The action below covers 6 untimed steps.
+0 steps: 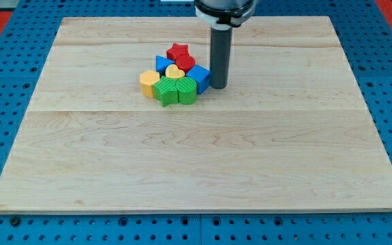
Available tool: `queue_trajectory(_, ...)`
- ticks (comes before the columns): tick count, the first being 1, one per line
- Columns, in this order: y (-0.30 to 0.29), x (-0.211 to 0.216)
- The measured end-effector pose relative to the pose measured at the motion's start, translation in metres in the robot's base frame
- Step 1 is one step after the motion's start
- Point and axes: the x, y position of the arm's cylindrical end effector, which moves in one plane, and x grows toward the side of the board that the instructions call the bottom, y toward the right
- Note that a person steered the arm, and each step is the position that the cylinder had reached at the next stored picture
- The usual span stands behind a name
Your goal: Move the red star slightly towards down
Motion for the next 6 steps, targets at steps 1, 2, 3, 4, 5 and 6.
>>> queue_trajectory(1,0.015,-0.031)
queue_trajectory(2,0.015,-0.074)
queue_trajectory(3,0.012,-0.120)
queue_trajectory(4,-0.015,-0.136)
queue_trajectory(5,-0.036,-0.123)
queue_trajectory(6,-0.048,-0.123)
